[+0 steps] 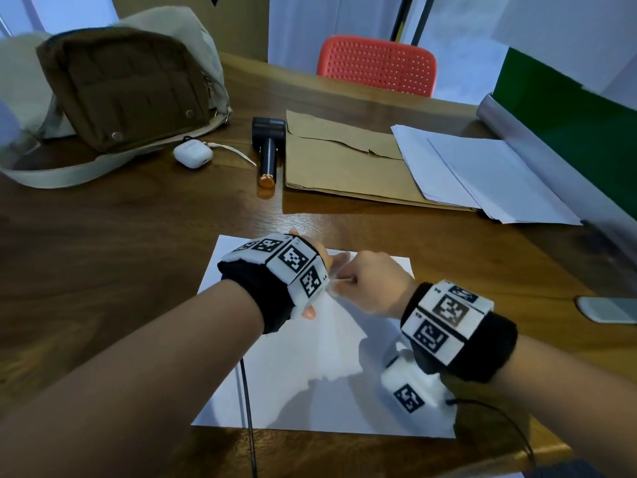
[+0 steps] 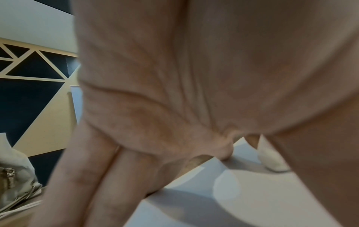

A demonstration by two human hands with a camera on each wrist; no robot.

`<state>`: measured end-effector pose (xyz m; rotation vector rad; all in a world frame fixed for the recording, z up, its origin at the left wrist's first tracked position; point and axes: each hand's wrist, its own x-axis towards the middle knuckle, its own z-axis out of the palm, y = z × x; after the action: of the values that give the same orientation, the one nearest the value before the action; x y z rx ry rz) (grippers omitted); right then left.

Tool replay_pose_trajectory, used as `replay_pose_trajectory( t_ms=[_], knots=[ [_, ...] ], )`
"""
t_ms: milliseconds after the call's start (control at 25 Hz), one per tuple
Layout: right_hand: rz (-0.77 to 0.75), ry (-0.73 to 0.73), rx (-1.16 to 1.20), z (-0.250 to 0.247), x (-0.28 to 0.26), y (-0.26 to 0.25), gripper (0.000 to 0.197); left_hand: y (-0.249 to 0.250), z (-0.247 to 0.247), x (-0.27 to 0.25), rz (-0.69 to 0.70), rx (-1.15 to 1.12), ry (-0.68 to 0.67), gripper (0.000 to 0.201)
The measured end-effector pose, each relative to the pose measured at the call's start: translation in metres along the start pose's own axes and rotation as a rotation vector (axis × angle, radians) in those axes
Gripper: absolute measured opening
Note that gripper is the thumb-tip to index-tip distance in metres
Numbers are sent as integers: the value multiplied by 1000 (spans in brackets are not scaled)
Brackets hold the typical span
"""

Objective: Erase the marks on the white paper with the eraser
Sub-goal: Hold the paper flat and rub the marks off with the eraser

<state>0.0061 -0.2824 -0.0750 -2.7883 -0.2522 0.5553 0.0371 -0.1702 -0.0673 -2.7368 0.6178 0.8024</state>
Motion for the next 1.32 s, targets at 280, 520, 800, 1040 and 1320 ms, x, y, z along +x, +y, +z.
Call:
replay_pose_trajectory(
  t_ms=[280, 520, 800, 1040, 1320],
  knots=[
    [49, 58, 37, -7, 10, 6, 29, -7, 5, -6, 75, 47, -58, 106],
    [164, 89, 8, -13, 17, 16, 27, -5, 5, -6, 64, 74, -50, 106],
    [-133, -164, -22, -1, -13, 9, 39, -8, 11, 0, 90, 154, 29, 110],
    [441, 219, 1284, -12, -28, 55, 21, -23, 19, 2, 66, 6, 45, 117],
    [367, 256, 1916, 14, -35, 33, 30, -46, 16, -19, 53, -148, 18, 96]
  ],
)
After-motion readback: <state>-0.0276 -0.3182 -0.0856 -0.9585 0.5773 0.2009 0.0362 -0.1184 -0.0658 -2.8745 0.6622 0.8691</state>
